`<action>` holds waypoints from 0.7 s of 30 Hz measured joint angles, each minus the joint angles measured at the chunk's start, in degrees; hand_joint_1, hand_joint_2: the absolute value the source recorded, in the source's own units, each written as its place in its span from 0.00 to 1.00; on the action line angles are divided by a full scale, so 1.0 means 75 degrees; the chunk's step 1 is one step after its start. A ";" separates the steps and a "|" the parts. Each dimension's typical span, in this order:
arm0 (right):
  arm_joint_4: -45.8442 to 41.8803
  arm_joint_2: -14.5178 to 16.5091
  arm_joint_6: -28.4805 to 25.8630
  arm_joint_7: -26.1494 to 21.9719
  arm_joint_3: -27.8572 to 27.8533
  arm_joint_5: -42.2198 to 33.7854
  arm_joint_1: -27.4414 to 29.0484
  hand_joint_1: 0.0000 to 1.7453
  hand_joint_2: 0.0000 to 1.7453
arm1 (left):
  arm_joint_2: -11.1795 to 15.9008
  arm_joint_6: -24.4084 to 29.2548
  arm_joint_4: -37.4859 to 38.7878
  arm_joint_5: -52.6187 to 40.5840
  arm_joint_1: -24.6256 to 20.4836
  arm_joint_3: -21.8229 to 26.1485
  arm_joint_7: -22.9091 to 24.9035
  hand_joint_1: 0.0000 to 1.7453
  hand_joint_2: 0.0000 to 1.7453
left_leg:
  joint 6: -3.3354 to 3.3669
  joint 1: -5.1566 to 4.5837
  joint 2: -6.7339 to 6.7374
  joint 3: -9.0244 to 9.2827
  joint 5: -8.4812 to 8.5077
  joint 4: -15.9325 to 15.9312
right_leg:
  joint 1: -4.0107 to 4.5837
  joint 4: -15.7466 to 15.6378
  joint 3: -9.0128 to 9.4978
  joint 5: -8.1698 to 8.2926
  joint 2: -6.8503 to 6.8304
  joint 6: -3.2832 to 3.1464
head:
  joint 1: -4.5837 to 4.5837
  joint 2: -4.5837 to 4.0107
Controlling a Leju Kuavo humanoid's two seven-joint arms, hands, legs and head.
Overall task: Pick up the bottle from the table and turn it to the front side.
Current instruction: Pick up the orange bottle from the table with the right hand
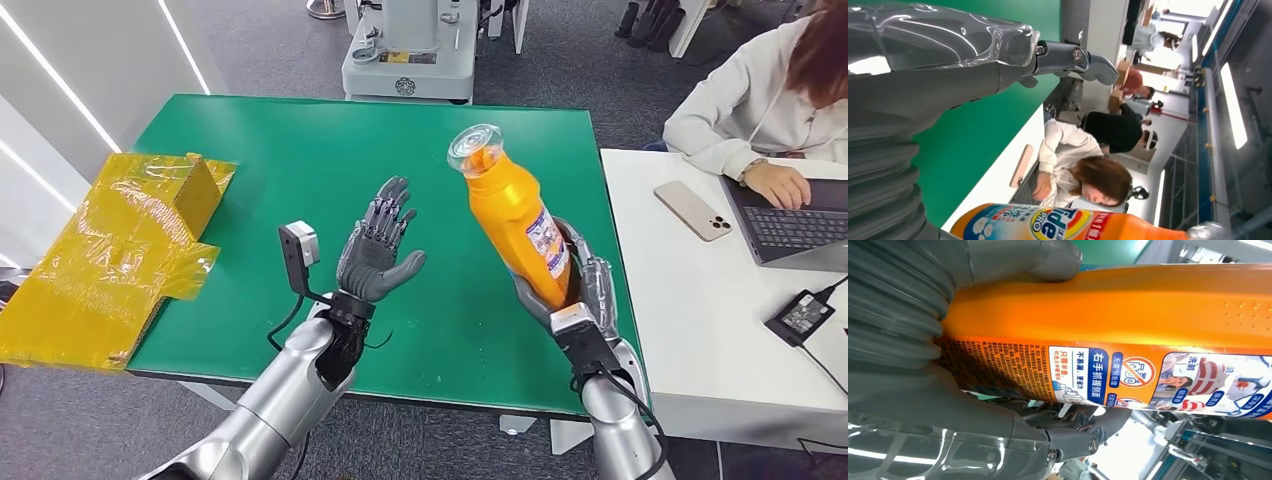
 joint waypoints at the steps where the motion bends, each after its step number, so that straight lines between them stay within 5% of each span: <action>1: -0.0023 0.0023 0.0011 0.0027 0.0096 -0.0055 -0.0055 1.00 1.00 | -0.0019 -0.0028 0.0059 0.0032 -0.0088 0.0004 0.0038 0.00 1.00 | 0.0000 0.0000 -0.0001 0.0000 0.0000 0.0000 | 0.0000 0.0000 0.0000 0.0000 -0.0001 0.0000 | 0.0000 0.0000; 21: 0.0969 0.0441 0.0138 0.0090 0.0810 -0.0066 -0.0763 1.00 1.00 | -0.0299 -0.0420 0.0696 0.0105 -0.0800 0.0068 0.0309 0.00 1.00 | 0.0000 -0.0001 -0.0001 -0.0004 -0.0001 0.0001 | 0.0000 -0.0001 -0.0004 -0.0001 0.0001 0.0001 | 0.0001 0.0000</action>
